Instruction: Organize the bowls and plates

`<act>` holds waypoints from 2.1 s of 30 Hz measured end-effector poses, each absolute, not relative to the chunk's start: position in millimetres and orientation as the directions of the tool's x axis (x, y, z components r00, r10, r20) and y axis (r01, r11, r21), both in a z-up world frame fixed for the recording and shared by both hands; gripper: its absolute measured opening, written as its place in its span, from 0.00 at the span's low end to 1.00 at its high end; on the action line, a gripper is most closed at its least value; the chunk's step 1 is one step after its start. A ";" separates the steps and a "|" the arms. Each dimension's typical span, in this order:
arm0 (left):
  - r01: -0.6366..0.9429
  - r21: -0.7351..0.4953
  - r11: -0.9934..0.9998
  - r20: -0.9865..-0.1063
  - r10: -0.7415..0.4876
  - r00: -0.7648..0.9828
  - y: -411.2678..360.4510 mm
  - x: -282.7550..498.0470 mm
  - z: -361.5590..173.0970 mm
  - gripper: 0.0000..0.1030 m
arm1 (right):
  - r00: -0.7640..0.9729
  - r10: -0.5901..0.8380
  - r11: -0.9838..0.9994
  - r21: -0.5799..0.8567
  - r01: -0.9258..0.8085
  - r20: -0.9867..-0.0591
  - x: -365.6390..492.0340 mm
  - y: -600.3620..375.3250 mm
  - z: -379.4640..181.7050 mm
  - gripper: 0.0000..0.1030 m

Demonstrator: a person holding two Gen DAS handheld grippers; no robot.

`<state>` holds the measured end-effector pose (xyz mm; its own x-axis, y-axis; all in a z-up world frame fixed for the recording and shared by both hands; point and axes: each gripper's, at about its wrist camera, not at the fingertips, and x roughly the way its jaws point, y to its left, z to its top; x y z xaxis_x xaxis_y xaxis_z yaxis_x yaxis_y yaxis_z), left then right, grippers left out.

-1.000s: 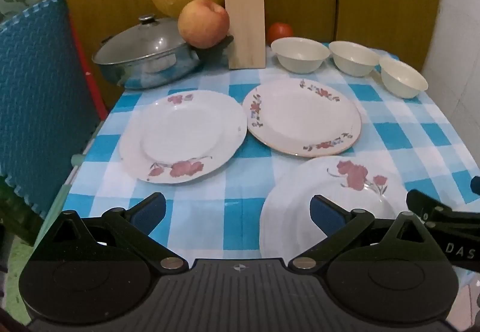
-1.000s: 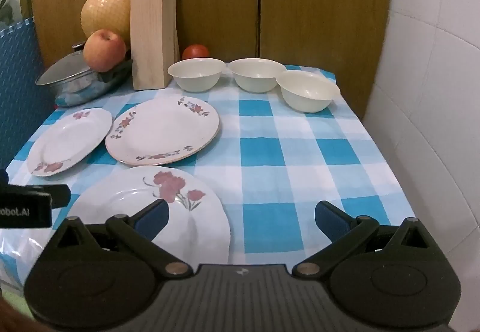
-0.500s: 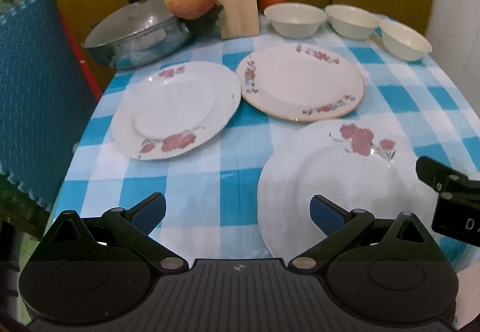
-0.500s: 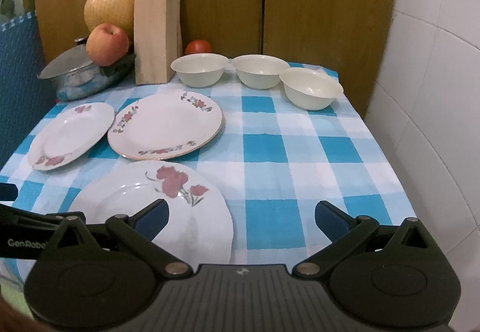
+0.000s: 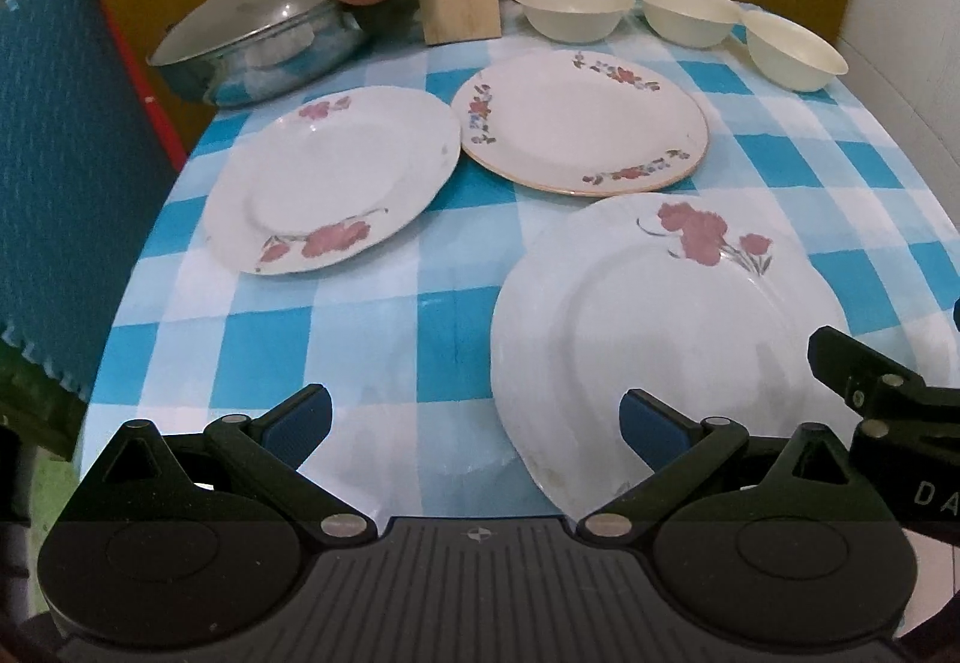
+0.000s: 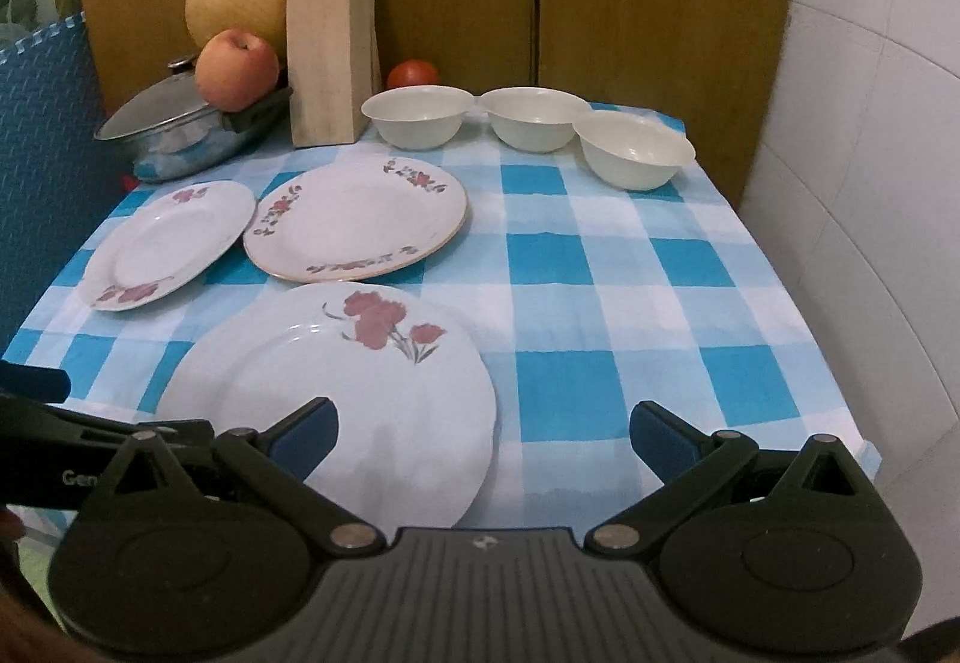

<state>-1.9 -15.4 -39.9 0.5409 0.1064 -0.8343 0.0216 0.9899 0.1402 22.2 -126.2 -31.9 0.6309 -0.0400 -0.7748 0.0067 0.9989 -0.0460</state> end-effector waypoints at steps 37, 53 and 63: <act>0.035 0.118 0.992 -0.859 0.085 0.504 -13.8 -7.8 -47.3 1.00 | 0.606 -0.055 0.998 -0.043 0.034 -0.793 18.7 -131.1 -38.5 0.99; 0.040 0.089 0.995 -0.886 0.061 0.460 -15.3 6.8 -54.9 1.00 | 0.534 -0.027 0.997 0.016 0.076 -0.845 36.4 -143.2 -54.8 0.91; 0.041 -0.002 0.999 -0.899 -0.020 0.438 -10.8 17.9 -58.9 1.00 | 0.516 0.048 0.996 0.082 0.044 -0.856 45.6 -146.1 -62.1 0.62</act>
<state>17.9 -10.8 -58.9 0.4385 -0.0197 -0.8985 0.0409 0.9992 -0.0019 45.6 -146.1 -62.1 0.5156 0.0477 -0.8555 0.0444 0.9956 0.0823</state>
